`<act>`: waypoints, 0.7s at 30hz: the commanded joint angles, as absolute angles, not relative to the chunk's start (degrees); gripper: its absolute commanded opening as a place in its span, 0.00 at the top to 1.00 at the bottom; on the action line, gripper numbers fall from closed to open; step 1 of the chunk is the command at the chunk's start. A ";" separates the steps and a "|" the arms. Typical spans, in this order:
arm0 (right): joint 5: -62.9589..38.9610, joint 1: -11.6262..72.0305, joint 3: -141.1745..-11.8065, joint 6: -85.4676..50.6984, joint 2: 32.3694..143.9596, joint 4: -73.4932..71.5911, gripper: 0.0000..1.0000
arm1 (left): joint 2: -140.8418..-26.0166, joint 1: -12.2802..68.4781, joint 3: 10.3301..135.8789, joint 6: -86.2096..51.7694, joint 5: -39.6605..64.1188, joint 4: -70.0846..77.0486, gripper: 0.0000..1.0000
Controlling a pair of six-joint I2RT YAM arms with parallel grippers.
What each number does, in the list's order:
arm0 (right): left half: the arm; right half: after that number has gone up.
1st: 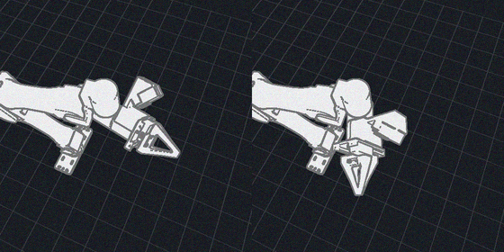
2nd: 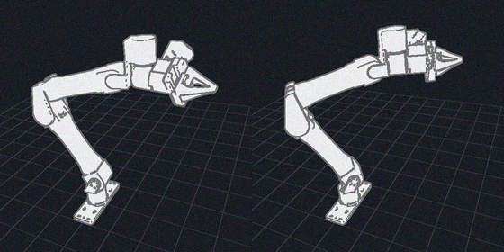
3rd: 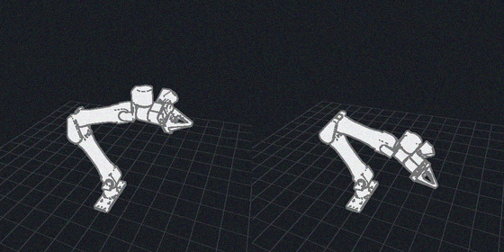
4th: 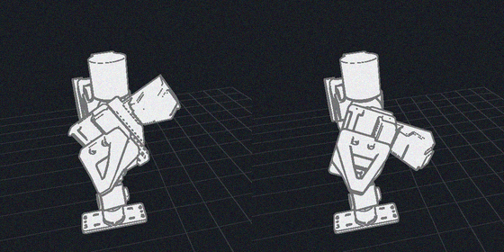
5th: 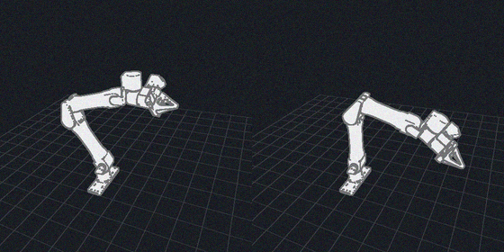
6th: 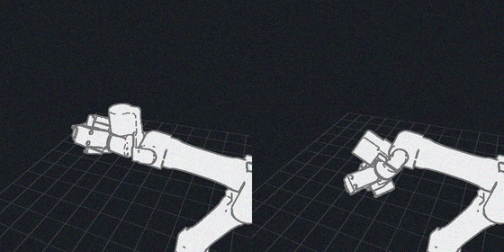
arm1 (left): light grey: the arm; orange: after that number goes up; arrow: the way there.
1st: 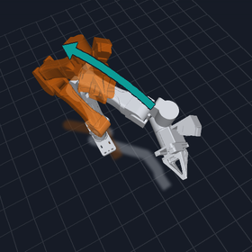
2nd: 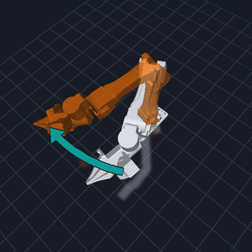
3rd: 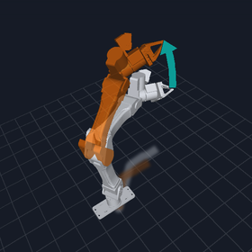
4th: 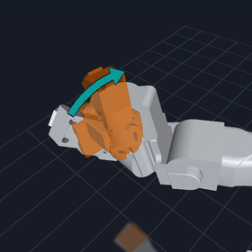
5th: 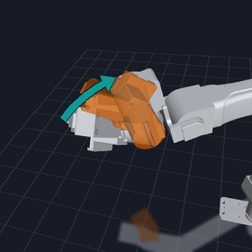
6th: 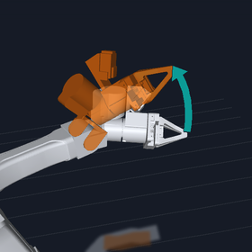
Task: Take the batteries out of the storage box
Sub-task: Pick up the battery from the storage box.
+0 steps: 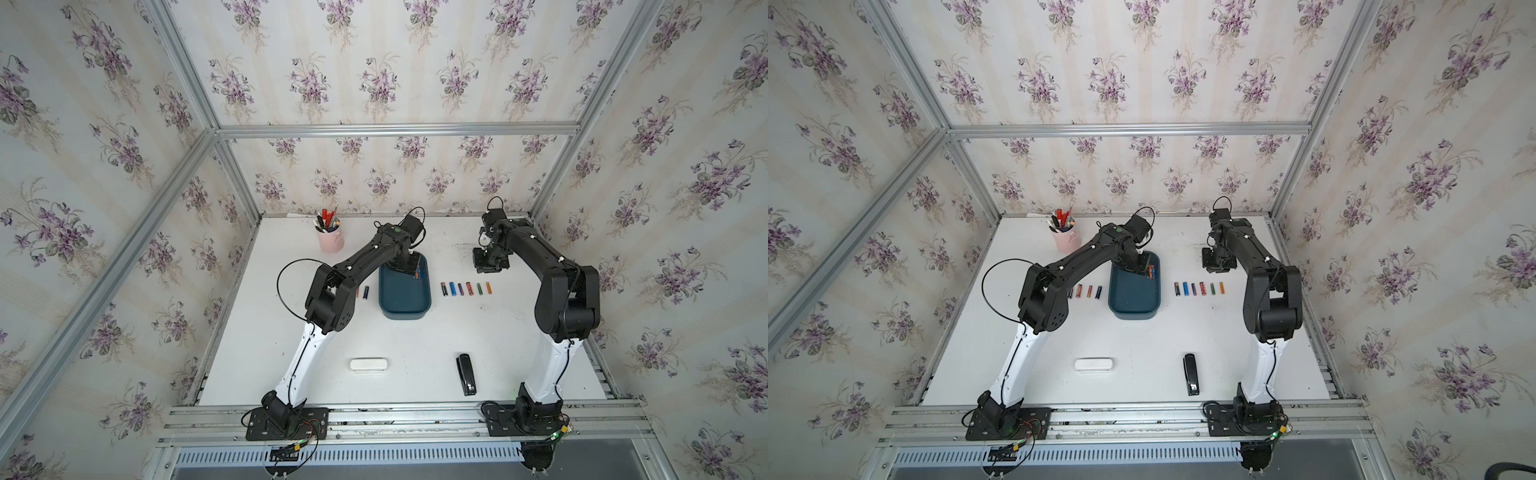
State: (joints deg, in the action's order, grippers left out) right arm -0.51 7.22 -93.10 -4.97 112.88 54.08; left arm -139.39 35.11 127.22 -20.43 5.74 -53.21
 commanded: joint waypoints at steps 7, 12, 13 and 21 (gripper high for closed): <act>-1.14 7.29 -96.34 -4.97 113.78 55.43 0.73 | -143.42 36.03 130.67 -24.10 3.33 -51.04 0.51; -0.70 7.26 -96.53 -4.41 113.87 55.66 0.73 | -145.52 36.19 133.40 -23.82 2.56 -52.17 0.52; -0.70 7.29 -96.46 -4.39 113.90 55.66 0.73 | -145.79 36.29 133.51 -23.82 2.40 -52.29 0.53; -0.91 7.25 -96.05 -4.39 113.80 55.37 0.73 | -146.63 36.38 133.18 -23.47 2.55 -52.98 0.56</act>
